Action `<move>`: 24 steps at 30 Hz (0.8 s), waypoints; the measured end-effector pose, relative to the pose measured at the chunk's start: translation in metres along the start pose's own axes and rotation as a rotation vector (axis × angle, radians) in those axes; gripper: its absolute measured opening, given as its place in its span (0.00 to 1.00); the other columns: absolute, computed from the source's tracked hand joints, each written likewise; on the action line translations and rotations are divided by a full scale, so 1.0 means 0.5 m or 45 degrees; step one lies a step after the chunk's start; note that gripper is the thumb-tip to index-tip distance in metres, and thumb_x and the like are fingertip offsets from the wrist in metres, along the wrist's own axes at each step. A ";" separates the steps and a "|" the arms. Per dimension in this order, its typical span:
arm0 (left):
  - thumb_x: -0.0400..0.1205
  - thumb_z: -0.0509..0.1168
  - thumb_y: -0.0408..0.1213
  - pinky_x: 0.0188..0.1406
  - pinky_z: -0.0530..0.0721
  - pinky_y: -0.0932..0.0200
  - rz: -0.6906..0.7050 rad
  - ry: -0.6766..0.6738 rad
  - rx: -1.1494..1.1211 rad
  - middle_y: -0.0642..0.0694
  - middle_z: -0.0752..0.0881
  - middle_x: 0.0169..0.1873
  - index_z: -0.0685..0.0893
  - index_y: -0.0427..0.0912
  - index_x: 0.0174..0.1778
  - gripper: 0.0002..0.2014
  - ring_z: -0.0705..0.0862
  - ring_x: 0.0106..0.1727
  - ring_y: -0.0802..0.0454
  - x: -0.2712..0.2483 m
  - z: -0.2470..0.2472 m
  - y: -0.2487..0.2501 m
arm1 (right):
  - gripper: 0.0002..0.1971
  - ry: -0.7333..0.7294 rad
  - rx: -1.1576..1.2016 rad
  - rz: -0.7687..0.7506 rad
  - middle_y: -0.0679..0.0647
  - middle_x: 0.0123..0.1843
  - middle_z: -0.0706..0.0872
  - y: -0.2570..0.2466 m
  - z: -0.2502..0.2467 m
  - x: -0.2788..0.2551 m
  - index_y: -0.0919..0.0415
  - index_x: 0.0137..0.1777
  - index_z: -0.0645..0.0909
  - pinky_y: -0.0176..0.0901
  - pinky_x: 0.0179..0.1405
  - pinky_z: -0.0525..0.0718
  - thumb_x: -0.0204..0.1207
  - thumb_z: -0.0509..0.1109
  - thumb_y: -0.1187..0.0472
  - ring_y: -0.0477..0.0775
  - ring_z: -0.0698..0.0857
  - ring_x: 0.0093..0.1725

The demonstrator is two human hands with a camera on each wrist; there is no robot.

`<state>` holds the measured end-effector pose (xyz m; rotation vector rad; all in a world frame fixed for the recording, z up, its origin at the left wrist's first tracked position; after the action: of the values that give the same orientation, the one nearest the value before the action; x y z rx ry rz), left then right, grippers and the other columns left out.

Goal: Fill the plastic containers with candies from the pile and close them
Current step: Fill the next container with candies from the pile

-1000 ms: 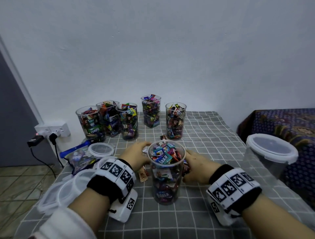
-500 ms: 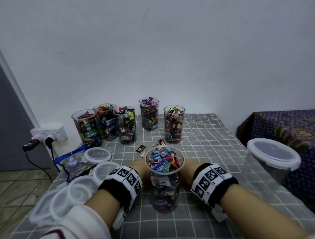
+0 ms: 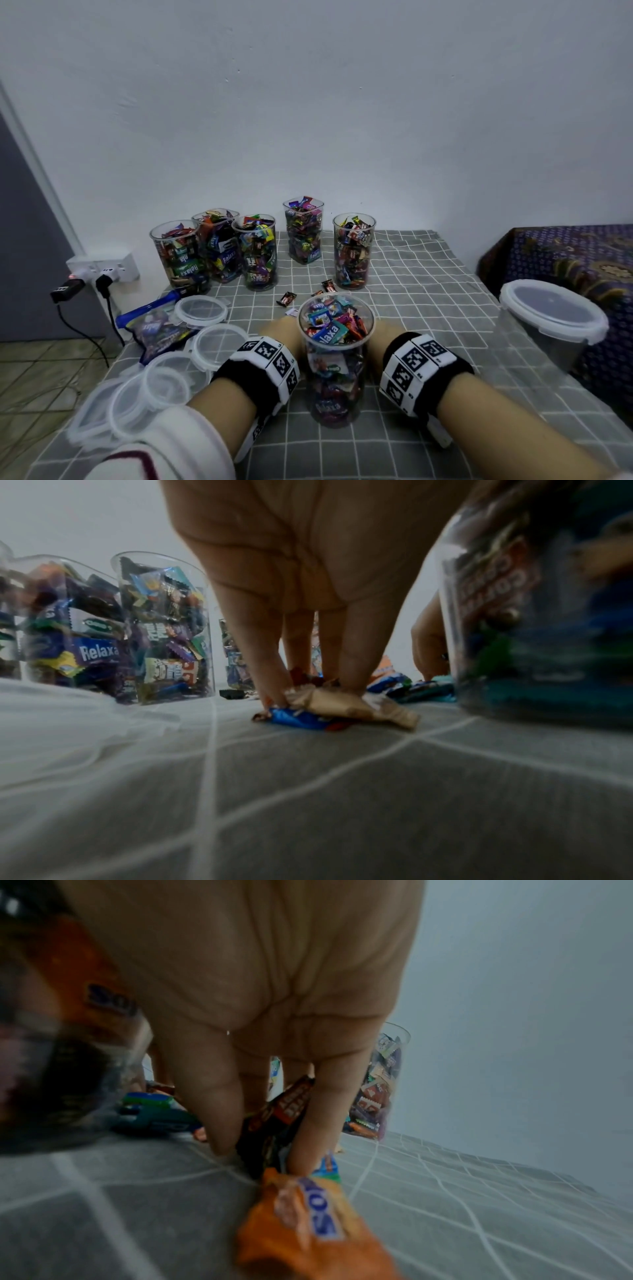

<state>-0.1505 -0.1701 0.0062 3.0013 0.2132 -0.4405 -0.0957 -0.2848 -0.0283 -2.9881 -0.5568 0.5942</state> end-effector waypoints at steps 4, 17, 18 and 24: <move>0.88 0.50 0.30 0.69 0.67 0.58 0.091 0.010 -0.163 0.34 0.68 0.75 0.63 0.31 0.77 0.20 0.71 0.74 0.42 0.077 0.036 -0.027 | 0.16 0.043 0.005 0.011 0.61 0.68 0.80 0.004 0.008 0.015 0.62 0.68 0.76 0.47 0.66 0.77 0.84 0.59 0.60 0.60 0.80 0.66; 0.85 0.58 0.36 0.58 0.81 0.52 0.149 0.197 -0.078 0.37 0.85 0.58 0.82 0.37 0.62 0.14 0.83 0.59 0.41 0.098 0.039 -0.045 | 0.09 0.615 0.458 -0.186 0.47 0.39 0.83 0.072 -0.065 -0.036 0.50 0.39 0.78 0.33 0.38 0.77 0.77 0.67 0.65 0.46 0.82 0.40; 0.84 0.58 0.36 0.58 0.81 0.52 0.137 0.206 -0.092 0.37 0.85 0.58 0.83 0.36 0.62 0.14 0.83 0.59 0.41 0.097 0.038 -0.046 | 0.07 0.700 0.492 -0.212 0.47 0.40 0.83 0.071 -0.083 -0.053 0.51 0.41 0.79 0.36 0.41 0.77 0.76 0.68 0.64 0.47 0.81 0.43; 0.82 0.59 0.36 0.56 0.83 0.50 0.127 0.247 -0.152 0.39 0.86 0.55 0.84 0.39 0.58 0.13 0.84 0.55 0.41 0.109 0.043 -0.052 | 0.03 1.033 0.685 -0.532 0.38 0.38 0.79 0.027 -0.158 -0.148 0.56 0.45 0.84 0.24 0.38 0.73 0.74 0.73 0.64 0.37 0.77 0.39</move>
<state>-0.1088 -0.1402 -0.0324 2.9188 0.1004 -0.1215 -0.1248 -0.3216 0.0702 -2.2145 -0.7408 -0.4253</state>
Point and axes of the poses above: each hand's wrist, its own x-axis towards the middle knuckle, its own z-axis out of the palm, y = z × x, the point moved 5 cm from there along x, towards the middle knuckle
